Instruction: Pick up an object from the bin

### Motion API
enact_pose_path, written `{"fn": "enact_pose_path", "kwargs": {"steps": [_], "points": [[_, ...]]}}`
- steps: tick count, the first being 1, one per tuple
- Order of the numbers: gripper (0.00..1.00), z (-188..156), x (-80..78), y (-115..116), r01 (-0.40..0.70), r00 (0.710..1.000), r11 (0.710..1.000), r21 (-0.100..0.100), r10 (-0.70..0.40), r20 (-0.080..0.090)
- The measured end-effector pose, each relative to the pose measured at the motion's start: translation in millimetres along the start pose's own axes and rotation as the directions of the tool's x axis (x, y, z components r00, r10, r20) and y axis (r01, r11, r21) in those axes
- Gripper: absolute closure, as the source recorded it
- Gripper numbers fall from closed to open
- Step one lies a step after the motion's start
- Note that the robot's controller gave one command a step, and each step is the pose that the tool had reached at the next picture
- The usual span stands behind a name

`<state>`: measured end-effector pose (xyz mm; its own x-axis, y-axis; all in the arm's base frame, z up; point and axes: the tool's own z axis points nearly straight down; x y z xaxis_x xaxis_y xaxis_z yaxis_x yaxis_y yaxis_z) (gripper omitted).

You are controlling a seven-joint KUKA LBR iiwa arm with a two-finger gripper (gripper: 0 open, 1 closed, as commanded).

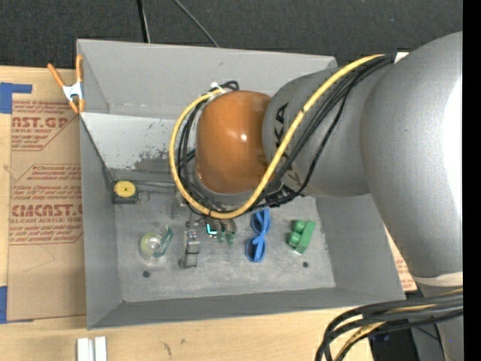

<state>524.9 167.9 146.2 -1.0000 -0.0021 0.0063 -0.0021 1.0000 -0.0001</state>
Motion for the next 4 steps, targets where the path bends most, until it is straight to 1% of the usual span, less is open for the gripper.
{"fn": "enact_pose_path", "kwargs": {"steps": [1,2,3,4], "points": [[0.00,70,-2.5,27,0.437,0.900,0.900,0.001,-0.437,0.007],[1.00,68,-2.8,27,0.436,0.900,0.900,0.000,-0.436,0.007],[0.00,69,-2.7,26,0.436,0.900,0.900,0.001,-0.436,0.006],[0.00,76,-35.8,28,0.568,0.823,0.823,0.004,-0.568,0.010]]}}
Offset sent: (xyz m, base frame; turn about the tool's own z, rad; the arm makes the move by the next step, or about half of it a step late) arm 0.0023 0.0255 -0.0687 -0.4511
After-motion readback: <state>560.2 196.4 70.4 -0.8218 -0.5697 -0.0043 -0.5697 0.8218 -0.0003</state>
